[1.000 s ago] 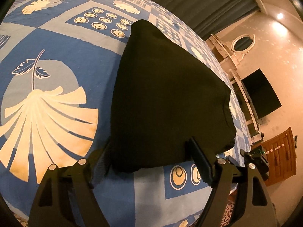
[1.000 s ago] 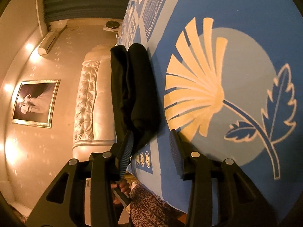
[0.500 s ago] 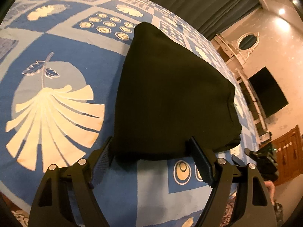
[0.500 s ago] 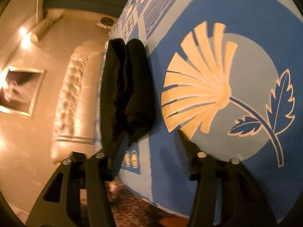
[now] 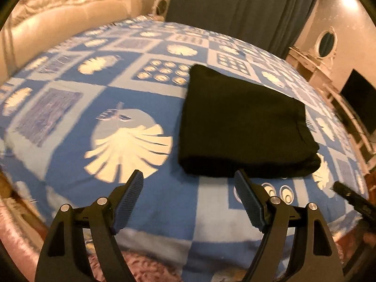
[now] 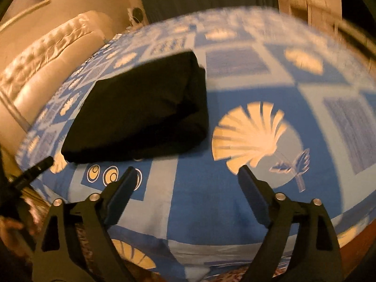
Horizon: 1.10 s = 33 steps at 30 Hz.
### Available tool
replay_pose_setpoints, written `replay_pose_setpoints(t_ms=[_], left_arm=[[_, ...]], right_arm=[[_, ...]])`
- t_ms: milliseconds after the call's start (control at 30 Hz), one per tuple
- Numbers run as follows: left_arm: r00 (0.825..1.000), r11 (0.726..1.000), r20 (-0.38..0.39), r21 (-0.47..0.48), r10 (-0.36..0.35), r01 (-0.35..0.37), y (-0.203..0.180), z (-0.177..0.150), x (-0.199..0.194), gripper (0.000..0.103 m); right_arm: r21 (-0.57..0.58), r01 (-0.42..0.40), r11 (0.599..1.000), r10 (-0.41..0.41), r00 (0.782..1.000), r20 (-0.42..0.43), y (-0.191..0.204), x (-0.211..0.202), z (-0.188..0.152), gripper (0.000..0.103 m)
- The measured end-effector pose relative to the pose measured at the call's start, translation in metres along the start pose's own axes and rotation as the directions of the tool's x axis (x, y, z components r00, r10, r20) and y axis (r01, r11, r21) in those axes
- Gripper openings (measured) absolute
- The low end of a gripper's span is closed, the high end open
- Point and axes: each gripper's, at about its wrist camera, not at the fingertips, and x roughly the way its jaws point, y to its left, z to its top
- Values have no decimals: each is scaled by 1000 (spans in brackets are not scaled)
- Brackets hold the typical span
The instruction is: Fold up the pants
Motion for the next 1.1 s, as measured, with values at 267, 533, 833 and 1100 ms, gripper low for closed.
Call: replay_pose_setpoints(t_ms=[267, 533, 833, 1100], left_arm=[[991, 994, 80, 38, 104, -107, -9, -15, -29, 88], [993, 992, -56, 70, 105, -101, -20, -26, 0, 88], [998, 994, -13, 90, 61, -60, -32, -23, -8, 88], [999, 996, -10, 83, 36, -35, -32, -18, -9, 88]], right_arm=[[-89, 90, 992, -78, 989, 125, 17, -16, -12, 98], [-99, 61, 993, -51, 994, 101, 24, -4, -7, 98], [-103, 53, 993, -47, 997, 61, 29, 6, -12, 98], [-54, 37, 998, -36, 999, 28, 23, 13, -14, 98]])
